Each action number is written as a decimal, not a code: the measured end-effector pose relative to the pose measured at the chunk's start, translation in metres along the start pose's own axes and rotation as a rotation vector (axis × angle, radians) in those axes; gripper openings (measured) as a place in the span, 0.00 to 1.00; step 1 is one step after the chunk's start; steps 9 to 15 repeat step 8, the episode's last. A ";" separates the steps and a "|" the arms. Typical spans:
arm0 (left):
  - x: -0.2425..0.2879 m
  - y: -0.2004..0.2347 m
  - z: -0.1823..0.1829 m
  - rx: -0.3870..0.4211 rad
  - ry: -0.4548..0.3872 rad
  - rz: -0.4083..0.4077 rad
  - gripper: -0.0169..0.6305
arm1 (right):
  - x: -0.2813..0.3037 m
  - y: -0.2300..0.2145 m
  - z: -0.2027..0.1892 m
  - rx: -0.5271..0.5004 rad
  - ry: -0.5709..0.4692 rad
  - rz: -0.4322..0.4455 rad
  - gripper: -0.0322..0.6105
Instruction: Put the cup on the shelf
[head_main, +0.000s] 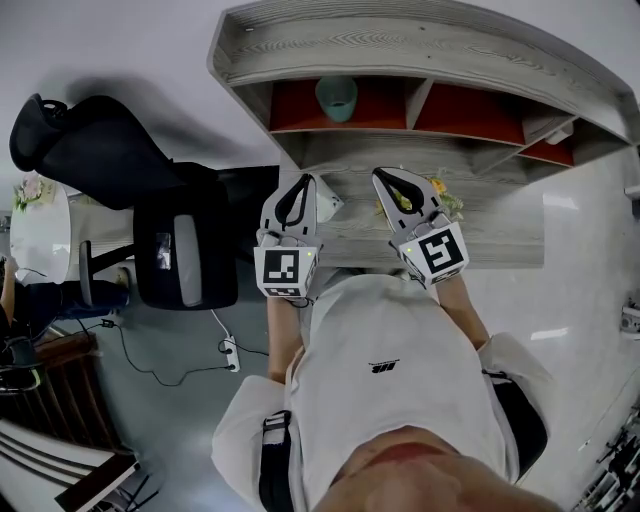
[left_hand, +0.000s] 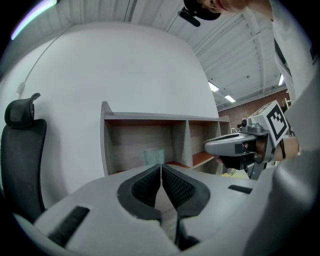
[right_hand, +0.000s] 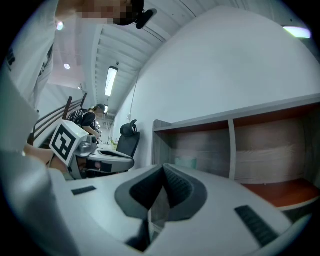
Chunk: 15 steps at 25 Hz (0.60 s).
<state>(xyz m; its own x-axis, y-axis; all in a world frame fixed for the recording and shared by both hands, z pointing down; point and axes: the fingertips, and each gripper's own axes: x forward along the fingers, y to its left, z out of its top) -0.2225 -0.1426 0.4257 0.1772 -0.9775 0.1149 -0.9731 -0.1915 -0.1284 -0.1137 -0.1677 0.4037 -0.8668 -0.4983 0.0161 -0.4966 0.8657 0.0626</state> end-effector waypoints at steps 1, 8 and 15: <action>-0.001 0.000 0.001 0.003 -0.002 0.001 0.08 | 0.001 0.001 0.000 -0.003 -0.001 0.007 0.09; 0.001 -0.001 0.004 0.010 -0.010 -0.001 0.08 | 0.005 0.002 -0.001 -0.004 0.005 0.023 0.09; 0.001 -0.001 0.004 0.010 -0.010 -0.001 0.08 | 0.005 0.002 -0.001 -0.004 0.005 0.023 0.09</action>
